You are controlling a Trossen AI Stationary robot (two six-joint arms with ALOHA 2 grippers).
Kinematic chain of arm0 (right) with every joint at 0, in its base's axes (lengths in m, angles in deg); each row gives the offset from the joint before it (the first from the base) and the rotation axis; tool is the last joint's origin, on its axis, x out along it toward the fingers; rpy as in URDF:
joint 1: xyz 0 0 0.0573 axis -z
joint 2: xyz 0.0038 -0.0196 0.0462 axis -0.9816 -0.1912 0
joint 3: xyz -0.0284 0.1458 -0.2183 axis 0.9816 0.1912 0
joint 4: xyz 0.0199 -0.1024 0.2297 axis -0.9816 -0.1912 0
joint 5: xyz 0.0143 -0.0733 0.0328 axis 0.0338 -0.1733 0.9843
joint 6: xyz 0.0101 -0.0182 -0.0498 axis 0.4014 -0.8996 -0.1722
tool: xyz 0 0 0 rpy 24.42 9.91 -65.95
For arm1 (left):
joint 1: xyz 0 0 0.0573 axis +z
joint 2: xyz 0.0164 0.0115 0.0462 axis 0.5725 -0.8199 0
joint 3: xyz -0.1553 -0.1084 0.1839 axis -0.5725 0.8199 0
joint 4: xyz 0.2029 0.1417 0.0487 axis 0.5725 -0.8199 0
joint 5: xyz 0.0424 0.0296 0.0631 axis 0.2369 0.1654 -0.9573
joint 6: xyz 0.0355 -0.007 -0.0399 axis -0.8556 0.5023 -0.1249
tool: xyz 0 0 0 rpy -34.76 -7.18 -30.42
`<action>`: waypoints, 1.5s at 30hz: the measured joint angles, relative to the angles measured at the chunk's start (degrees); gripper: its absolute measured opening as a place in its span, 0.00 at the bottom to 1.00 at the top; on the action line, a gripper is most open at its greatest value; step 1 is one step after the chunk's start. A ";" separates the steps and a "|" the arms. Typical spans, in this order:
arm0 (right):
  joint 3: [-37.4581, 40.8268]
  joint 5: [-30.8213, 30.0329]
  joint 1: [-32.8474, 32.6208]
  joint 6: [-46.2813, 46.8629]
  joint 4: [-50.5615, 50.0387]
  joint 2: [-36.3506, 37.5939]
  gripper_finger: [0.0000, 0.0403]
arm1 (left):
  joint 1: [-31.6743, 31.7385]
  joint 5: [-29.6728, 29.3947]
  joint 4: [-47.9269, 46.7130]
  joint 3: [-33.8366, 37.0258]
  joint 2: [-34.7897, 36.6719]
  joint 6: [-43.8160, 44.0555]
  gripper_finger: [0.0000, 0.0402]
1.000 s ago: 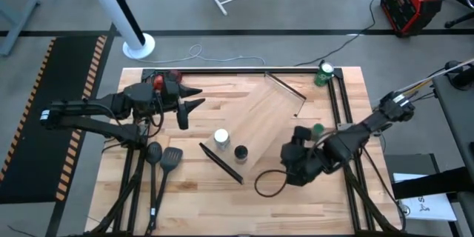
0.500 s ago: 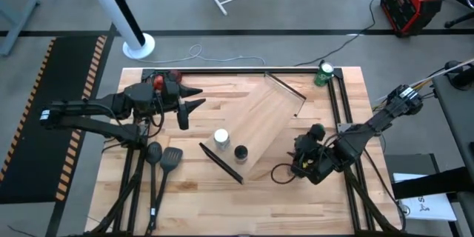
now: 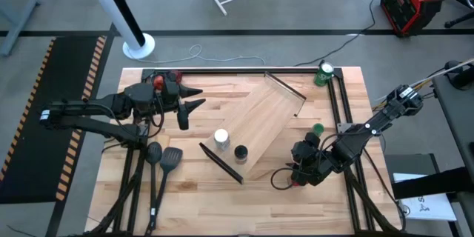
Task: Shelf spices
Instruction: Remove the golden seasoning bottle from the shelf, then remove the black seasoning bottle from the shelf
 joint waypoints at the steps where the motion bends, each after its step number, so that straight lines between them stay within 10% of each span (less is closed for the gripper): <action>1: 0.00 0.60 -0.11 0.04 0.07 0.00 0.60 | 0.00 0.00 -0.16 0.00 0.00 0.00 0.39; 24: 9.36 -11.10 -0.33 2.57 11.28 -3.38 0.60 | 0.00 -0.01 -0.49 0.00 0.00 -0.02 0.38; 31: 10.06 -14.01 -0.20 3.04 11.59 -3.41 0.77 | 0.04 -0.02 -0.50 0.00 -0.02 -0.02 0.41; 45: -6.75 -13.16 -0.20 -7.42 -1.23 1.97 0.85 | 0.02 -0.02 -0.50 0.00 0.00 -0.07 0.39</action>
